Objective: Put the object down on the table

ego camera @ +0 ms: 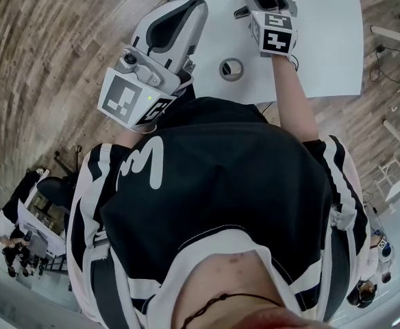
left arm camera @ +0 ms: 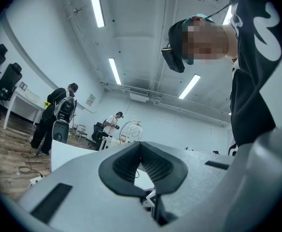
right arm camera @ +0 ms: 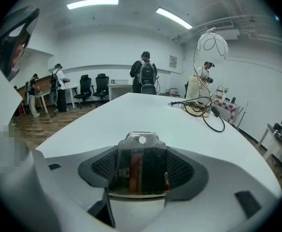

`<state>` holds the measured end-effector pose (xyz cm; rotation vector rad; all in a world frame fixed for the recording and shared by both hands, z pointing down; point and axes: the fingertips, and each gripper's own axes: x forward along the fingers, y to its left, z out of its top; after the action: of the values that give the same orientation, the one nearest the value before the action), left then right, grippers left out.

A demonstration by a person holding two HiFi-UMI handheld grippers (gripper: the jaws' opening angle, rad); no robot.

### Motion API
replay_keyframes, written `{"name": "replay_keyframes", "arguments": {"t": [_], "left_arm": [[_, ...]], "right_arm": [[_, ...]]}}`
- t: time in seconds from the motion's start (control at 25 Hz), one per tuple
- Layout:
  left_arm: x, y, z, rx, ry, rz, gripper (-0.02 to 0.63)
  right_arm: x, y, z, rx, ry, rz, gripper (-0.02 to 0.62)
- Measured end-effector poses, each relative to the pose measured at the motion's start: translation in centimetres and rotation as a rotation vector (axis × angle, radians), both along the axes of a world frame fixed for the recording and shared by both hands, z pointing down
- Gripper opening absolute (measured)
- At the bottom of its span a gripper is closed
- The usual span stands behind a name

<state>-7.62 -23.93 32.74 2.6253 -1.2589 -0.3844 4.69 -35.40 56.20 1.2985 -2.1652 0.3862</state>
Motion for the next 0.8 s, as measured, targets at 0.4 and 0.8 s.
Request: {"name": "replay_keyframes", "arguments": {"t": [0.4,0.8], "left_arm": [[0.17,-0.04,0.07,-0.005,0.002,0.008,0.005],[0.21,0.02,0.18,-0.007,0.001,0.014,0.005]], "right_arm": [[0.02,-0.20,0.20,-0.014,0.017,-0.002,0.288],[0.12,-0.43,0.47,-0.019,0.023,-0.003,0.288]]}}
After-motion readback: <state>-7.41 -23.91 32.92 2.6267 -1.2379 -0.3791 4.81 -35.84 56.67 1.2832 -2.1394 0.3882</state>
